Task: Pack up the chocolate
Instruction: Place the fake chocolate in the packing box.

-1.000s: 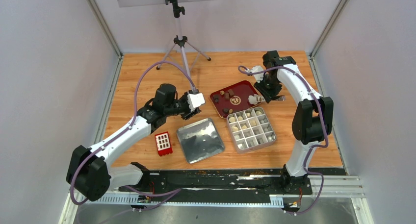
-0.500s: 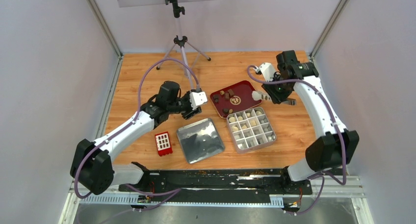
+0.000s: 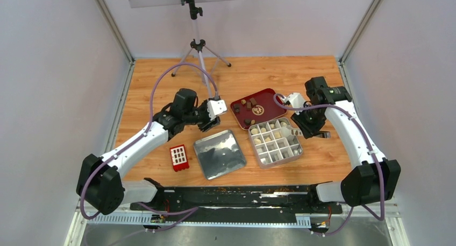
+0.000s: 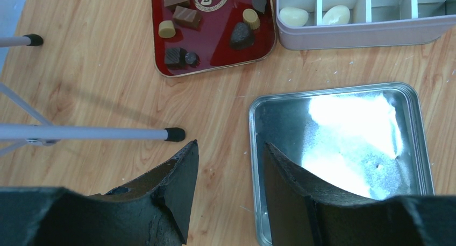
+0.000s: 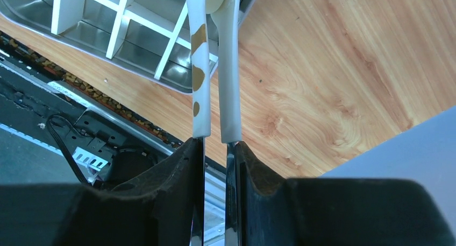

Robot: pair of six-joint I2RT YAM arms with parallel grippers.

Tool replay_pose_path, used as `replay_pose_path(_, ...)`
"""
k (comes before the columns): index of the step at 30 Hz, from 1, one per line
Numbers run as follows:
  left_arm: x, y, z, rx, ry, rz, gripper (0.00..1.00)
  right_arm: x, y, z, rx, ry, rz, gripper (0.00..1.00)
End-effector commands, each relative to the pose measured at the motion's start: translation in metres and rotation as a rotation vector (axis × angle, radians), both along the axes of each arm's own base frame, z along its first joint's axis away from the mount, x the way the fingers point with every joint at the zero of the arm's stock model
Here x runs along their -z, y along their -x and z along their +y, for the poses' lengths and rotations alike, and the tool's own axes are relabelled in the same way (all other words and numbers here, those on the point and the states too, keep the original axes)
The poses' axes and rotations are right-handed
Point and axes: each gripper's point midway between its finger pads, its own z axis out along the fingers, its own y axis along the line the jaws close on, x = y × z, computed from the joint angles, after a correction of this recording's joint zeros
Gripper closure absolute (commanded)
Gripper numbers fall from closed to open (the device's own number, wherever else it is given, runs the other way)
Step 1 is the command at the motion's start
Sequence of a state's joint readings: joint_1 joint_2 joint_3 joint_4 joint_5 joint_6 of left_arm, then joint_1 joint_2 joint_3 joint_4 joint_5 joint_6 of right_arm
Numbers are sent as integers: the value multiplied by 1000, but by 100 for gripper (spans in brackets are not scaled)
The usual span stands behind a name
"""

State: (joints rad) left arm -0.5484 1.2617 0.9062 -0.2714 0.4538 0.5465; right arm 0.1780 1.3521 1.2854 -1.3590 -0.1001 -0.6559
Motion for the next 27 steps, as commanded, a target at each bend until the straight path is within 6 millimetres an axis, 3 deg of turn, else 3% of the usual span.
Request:
replay_pose_path(1, -22, 2, -2, -12, 59, -30, 45, -7, -16, -5, 16, 15, -70, 81)
replay_pose_path(7, -23, 5, 0, -16, 65, -41, 44, -14, -26, -4, 30, 6, -98, 78)
replay_pose_path(12, -22, 7, 0, -12, 71, -37, 44, -14, -29, -4, 42, 3, -104, 64)
replay_pose_path(17, -22, 7, 0, -12, 76, -40, 44, -20, -32, -5, 52, 9, -127, 60)
replay_pose_path(23, -24, 7, 0, -14, 82, -46, 44, -31, -40, -1, 48, -14, -161, 67)
replay_pose_path(27, -24, 7, 2, -17, 75, -53, 44, -43, -59, 9, 38, -53, -191, 68)
